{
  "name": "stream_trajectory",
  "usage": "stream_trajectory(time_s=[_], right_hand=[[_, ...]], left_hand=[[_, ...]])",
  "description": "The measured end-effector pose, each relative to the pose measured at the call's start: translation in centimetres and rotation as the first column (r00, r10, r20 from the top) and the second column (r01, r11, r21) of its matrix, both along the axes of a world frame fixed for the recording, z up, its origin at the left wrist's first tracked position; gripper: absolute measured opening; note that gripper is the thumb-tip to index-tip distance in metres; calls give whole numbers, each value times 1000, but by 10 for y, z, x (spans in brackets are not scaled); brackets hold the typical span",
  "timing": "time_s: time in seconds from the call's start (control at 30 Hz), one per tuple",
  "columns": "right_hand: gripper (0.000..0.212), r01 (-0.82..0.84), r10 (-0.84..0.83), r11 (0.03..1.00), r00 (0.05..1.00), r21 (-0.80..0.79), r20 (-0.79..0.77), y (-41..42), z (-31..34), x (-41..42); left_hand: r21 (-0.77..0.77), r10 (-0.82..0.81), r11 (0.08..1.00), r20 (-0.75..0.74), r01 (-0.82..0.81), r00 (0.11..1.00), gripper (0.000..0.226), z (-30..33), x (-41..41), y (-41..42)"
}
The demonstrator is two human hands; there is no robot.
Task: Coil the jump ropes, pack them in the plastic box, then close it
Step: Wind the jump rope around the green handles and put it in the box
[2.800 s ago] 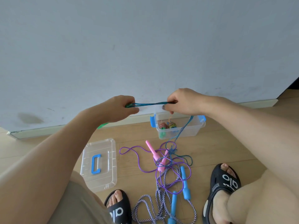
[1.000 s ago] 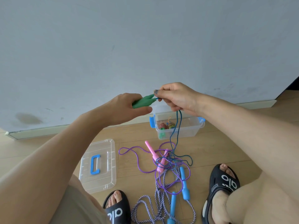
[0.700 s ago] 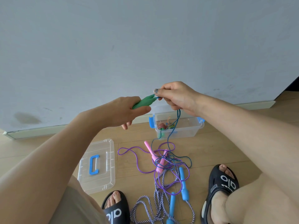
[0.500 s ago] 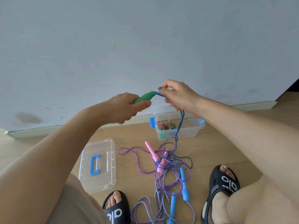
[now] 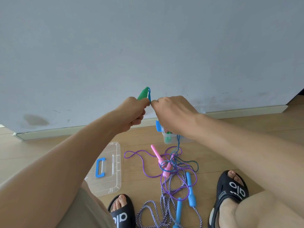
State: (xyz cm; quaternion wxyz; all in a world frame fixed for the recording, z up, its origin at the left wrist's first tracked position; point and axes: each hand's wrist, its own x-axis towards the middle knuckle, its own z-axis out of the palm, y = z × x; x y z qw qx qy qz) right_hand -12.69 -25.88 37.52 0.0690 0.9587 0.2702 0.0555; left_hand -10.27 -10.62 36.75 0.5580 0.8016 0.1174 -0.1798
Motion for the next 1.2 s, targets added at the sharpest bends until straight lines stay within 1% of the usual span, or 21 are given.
stream_trajectory(time_s=[0.03, 0.07, 0.1, 0.13, 0.17, 0.2, 0.23, 0.27, 0.37, 0.5, 0.6, 0.7, 0.77, 0.8, 0.93, 1.0, 1.03, 1.07, 1.1, 1.17, 1.2], right_hand=[[18, -13, 13, 1000, 1000, -13, -3, 0, 2, -2], [18, -24, 24, 1000, 1000, -20, -13, 0, 4, -3], [17, -39, 38, 999, 999, -26, -25, 0, 4, -3], [15, -56, 55, 998, 998, -25, -36, -2, 4, -3], [12, -71, 70, 997, 997, -21, -44, -3, 4, -2], [11, -85, 85, 996, 995, -8, -51, -5, 3, -2], [13, -96, 97, 995, 993, 13, -61, -7, 4, -2], [15, -99, 103, 994, 991, 48, -82, -9, 5, -2], [22, -64, 99, 982, 976, 179, -195, -17, 12, -3], [20, -33, 130, 940, 954, 338, -270, -25, 18, -8], [18, 18, 143, 901, 931, 434, -336, -28, 21, -10], [7, 87, 147, 823, 921, 561, -360, -32, 30, -8], [13, 138, 162, 744, 912, 654, -377, -38, 37, -5], [16, 182, 176, 698, 894, 693, -412, -41, 39, -3], [20, 379, 224, 514, 807, 770, -546, -47, 32, 7], [19, 450, 245, 431, 777, 783, -581, -41, 24, 10], [16, 464, 233, 419, 776, 781, -586, -37, 20, 10], [15, 470, 199, 423, 786, 774, -586, -32, 16, 9], [20, 478, 146, 435, 799, 763, -584, -28, 11, 8], [33, 517, 34, 433, 809, 739, -586, -23, 2, 5], [39, 521, -11, 435, 818, 734, -574, -22, -1, 4]], left_hand=[[117, -35, 993, 39, 30, 999, 18, -3, 1, 1], [256, -86, 964, 71, 65, 994, 20, -5, 2, 2], [408, -154, 907, 90, 105, 984, 27, -7, 3, 3], [564, -240, 814, 100, 143, 966, 36, -7, 1, 3], [695, -339, 697, 104, 175, 935, 44, -8, 0, 1], [779, -429, 598, 112, 189, 897, 51, -8, -3, -2], [823, -498, 534, 123, 192, 859, 54, -7, -7, -4], [848, -549, 493, 130, 194, 825, 54, -6, -11, -6], [893, -649, 406, 131, 196, 749, 50, -1, -17, -7], [935, -757, 303, 119, 183, 642, 62, 0, -18, -5], [948, -807, 256, 100, 192, 582, 62, -1, -19, -1], [951, -835, 238, 96, 199, 541, 62, -2, -22, 2], [933, -844, 261, 97, 246, 527, 56, -1, -27, 1], [913, -844, 297, 114, 279, 524, 51, 0, -30, 1], [764, -792, 539, 316, 354, 523, 40, 15, -40, -3], [635, -716, 677, 452, 372, 532, 28, 20, -43, -3], [559, -667, 737, 508, 381, 546, 27, 21, -44, -3], [491, -622, 780, 539, 387, 568, 34, 20, -45, -4], [430, -578, 815, 542, 389, 610, 39, 20, -45, -6], [251, -435, 900, 511, 355, 741, 46, 19, -41, -9], [126, -323, 946, 468, 299, 823, 48, 19, -36, -8]])
